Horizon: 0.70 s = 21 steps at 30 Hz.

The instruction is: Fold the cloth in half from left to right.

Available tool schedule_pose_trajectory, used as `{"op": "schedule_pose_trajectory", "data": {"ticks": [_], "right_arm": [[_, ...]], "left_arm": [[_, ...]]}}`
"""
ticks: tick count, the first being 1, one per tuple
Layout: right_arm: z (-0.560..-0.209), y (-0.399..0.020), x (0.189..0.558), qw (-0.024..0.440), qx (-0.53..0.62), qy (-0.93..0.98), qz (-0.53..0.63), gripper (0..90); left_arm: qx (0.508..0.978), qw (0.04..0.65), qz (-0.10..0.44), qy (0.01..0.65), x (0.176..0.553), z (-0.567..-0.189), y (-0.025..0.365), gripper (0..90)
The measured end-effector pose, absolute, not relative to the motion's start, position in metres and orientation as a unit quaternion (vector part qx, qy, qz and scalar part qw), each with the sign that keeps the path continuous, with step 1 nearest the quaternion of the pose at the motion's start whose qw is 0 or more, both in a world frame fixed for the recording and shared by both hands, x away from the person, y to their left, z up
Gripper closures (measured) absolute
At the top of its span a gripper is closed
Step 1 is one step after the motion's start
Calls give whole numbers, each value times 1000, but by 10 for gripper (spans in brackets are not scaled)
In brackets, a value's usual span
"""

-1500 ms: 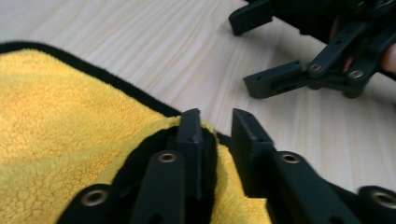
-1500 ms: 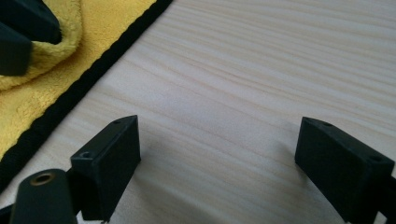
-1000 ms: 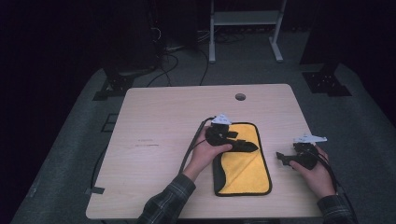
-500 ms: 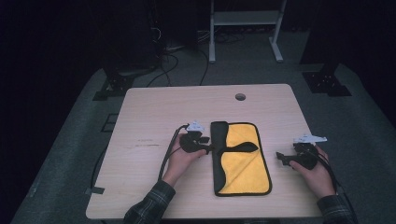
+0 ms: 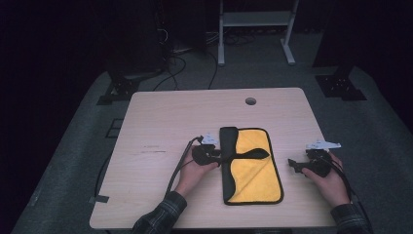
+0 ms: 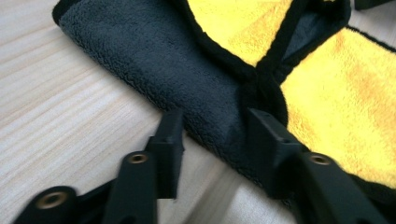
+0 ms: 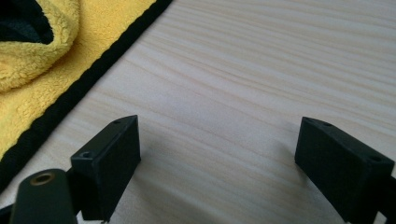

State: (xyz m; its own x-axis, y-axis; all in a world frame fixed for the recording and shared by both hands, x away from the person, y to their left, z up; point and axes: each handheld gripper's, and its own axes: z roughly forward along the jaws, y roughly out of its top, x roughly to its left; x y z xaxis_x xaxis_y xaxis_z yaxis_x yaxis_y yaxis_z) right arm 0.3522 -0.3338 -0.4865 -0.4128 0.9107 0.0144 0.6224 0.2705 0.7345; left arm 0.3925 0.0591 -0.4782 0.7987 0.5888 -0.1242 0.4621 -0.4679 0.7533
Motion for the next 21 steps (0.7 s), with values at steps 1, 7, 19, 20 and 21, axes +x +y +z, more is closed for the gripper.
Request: {"op": "schedule_pose_trajectory", "data": {"ticks": [1, 7, 19, 20, 21], "right_arm": [[-487, -334, 352, 212, 499, 768, 340, 131], [-487, -334, 352, 212, 499, 768, 341, 131], [-486, -334, 352, 211, 499, 768, 341, 131], [-486, -334, 352, 211, 499, 769, 341, 131], [-486, -334, 352, 211, 499, 768, 341, 131]], "left_arm": [[855, 412, 77, 304, 391, -478, 59, 625], [854, 420, 60, 300, 389, -479, 62, 867], [856, 409, 42, 313, 386, -473, 110, 876], [854, 411, 42, 317, 386, -472, 117, 876], [852, 411, 43, 322, 385, -472, 123, 875]]}}
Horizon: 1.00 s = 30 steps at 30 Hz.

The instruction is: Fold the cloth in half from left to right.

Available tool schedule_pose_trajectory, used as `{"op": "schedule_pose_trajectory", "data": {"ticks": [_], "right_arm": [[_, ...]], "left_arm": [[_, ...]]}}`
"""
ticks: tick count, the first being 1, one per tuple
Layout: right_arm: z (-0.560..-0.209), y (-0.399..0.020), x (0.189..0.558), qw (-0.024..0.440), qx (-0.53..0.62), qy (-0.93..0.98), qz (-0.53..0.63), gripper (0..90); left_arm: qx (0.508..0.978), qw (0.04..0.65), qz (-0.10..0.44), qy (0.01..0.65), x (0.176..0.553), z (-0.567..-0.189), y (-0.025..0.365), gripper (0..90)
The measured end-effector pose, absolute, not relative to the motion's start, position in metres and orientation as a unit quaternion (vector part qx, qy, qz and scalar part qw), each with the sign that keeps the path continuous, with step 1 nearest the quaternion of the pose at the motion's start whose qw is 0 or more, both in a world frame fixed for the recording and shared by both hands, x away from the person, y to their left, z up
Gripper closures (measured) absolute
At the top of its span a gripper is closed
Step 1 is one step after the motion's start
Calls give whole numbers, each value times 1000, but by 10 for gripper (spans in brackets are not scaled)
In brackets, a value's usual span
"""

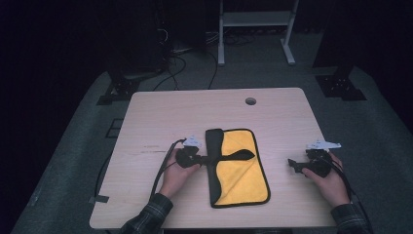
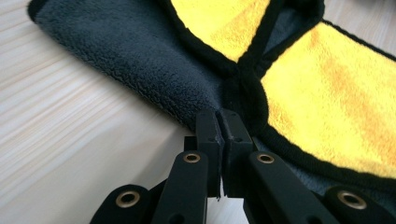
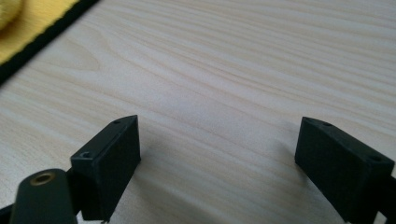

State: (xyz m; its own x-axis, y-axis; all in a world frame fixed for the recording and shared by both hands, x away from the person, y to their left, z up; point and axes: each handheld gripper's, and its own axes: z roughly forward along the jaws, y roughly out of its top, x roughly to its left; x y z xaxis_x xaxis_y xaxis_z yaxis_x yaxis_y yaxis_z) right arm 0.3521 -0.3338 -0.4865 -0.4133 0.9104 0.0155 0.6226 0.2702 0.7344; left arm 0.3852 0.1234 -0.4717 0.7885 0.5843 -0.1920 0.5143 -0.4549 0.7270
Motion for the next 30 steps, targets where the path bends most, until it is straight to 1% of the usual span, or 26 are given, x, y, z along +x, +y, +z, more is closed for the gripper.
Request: {"op": "schedule_pose_trajectory", "data": {"ticks": [7, 10, 13, 16, 19, 21, 23, 24, 26, 30], "right_arm": [[-486, -334, 352, 211, 499, 769, 341, 131], [-487, -334, 352, 211, 499, 769, 341, 131], [-486, -334, 352, 211, 499, 768, 341, 130], [-486, -334, 352, 211, 499, 768, 341, 129], [-486, -334, 352, 211, 498, 769, 340, 126], [-486, -334, 352, 211, 498, 769, 340, 130], [-486, -334, 352, 211, 496, 770, 341, 133], [-486, -334, 352, 211, 496, 770, 341, 149], [-485, -333, 351, 211, 493, 772, 341, 216], [-481, -329, 350, 219, 479, 782, 334, 316]], "left_arm": [[841, 409, 60, 350, 385, -470, 167, 875], [839, 408, 64, 355, 385, -470, 175, 872], [842, 404, 69, 352, 384, -471, 175, 852], [847, 395, 80, 347, 383, -470, 173, 755], [845, 393, 94, 350, 380, -467, 175, 621], [847, 385, 104, 353, 376, -465, 177, 509], [849, 372, 118, 356, 372, -464, 182, 422], [847, 372, 119, 360, 370, -464, 185, 390], [845, 371, 122, 366, 365, -462, 193, 328], [841, 364, 132, 378, 355, -462, 209, 239]]}}
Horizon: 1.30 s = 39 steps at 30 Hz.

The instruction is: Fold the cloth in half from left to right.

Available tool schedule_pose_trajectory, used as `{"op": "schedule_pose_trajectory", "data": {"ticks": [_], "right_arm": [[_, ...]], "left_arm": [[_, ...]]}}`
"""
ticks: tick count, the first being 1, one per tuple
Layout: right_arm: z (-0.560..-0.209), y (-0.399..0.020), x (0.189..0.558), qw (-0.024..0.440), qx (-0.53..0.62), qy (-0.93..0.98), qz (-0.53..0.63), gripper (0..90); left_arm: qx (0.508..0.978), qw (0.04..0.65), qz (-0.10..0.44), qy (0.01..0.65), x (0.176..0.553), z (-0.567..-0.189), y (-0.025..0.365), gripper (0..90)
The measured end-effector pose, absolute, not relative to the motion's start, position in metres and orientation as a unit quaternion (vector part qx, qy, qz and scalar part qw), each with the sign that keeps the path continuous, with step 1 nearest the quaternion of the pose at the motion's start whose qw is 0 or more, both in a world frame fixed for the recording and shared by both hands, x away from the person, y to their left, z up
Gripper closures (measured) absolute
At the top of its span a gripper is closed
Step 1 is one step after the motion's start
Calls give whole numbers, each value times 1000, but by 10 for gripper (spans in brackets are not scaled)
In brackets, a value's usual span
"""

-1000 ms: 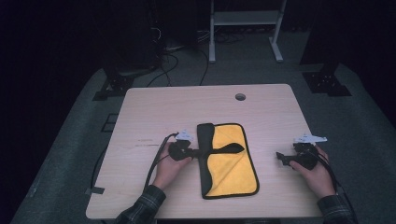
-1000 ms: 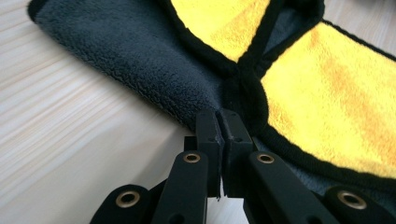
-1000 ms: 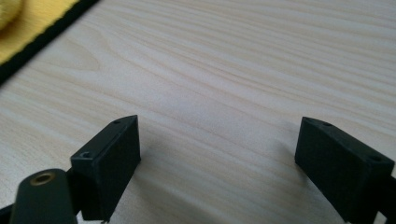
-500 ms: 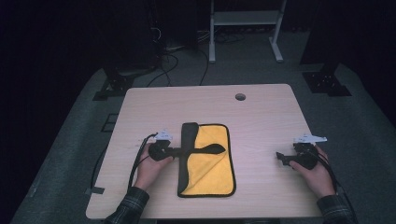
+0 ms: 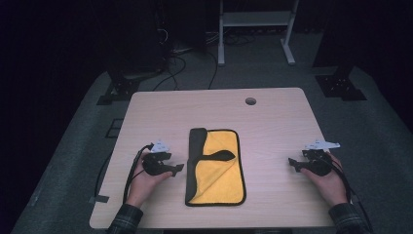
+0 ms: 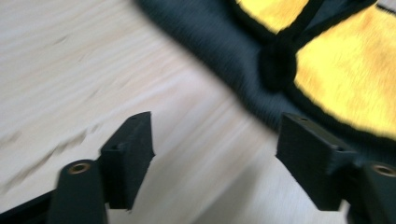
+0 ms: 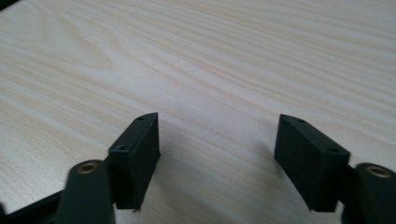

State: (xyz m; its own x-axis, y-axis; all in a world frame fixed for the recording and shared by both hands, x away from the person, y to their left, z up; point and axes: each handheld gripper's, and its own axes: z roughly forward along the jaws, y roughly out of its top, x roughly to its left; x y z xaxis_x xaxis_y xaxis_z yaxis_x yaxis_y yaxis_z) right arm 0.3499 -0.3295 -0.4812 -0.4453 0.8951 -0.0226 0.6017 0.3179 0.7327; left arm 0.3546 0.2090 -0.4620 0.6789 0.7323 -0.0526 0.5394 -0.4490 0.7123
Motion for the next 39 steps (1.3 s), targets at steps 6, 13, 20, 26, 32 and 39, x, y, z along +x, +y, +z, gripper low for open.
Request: {"op": "schedule_pose_trajectory", "data": {"ticks": [6, 13, 20, 26, 32, 39], "right_arm": [[-473, -321, 349, 213, 466, 783, 352, 370], [-460, -306, 353, 183, 440, 792, 381, 431], [-448, -286, 360, 157, 410, 802, 405, 461], [-439, -267, 364, 149, 383, 812, 414, 471], [-435, -247, 371, 141, 362, 819, 422, 486], [-429, -228, 378, 133, 342, 825, 429, 497]], "left_arm": [[845, 342, 142, 387, 342, -467, 224, 180], [854, 332, 154, 371, 331, -475, 233, 148], [848, 356, 161, 359, 328, -483, 238, 14], [849, 353, 157, 359, 329, -483, 237, 0], [850, 354, 158, 357, 330, -484, 236, 0], [850, 353, 157, 356, 330, -483, 236, 0]]}}
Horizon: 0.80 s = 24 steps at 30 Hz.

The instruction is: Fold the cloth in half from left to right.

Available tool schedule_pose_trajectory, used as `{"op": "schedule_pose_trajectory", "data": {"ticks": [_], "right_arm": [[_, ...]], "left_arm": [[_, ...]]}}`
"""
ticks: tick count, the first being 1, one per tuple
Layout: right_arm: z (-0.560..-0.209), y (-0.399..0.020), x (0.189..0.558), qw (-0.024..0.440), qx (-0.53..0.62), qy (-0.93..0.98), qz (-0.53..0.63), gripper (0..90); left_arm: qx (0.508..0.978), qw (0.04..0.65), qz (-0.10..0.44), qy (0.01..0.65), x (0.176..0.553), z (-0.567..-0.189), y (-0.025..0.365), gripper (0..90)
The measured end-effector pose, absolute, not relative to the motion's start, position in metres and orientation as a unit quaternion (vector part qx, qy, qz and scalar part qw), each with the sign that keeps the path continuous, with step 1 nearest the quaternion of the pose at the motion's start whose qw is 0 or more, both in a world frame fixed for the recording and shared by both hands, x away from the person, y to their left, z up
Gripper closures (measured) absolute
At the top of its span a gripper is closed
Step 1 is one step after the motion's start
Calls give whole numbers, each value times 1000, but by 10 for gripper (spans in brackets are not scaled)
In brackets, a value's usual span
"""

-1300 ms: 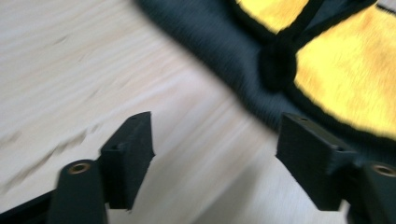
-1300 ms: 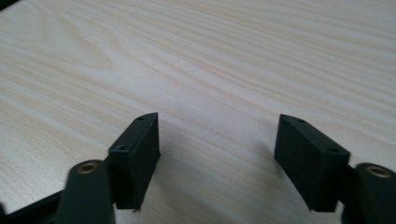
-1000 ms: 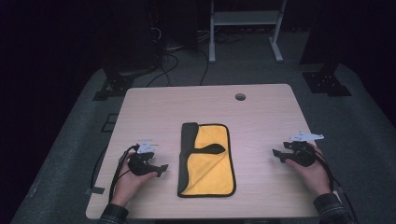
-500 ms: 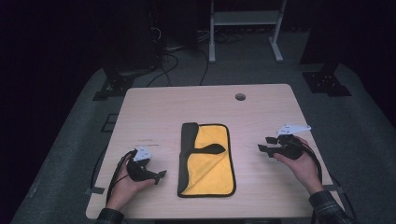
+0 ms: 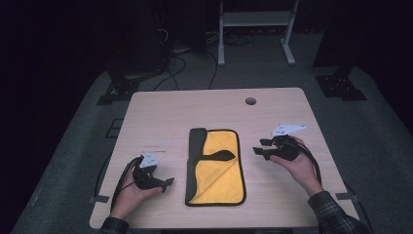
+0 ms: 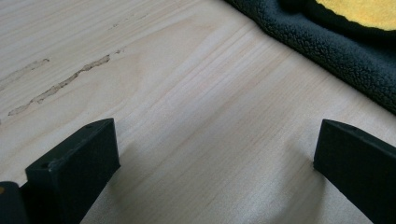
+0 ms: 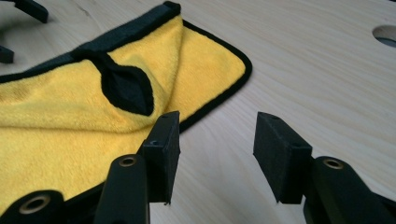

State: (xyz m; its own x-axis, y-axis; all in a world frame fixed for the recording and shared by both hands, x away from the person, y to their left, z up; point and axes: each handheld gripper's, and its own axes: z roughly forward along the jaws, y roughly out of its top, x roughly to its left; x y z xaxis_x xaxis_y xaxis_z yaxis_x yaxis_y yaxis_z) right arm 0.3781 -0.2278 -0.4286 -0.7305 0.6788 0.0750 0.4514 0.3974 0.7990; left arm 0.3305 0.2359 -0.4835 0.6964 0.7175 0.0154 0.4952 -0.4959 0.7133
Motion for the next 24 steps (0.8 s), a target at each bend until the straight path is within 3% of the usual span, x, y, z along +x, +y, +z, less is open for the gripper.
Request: {"op": "schedule_pose_trajectory", "data": {"ticks": [24], "right_arm": [[-412, -162, 395, 105, 280, 841, 450, 537]], "left_arm": [[850, 353, 157, 357, 331, -483, 236, 0]]}}
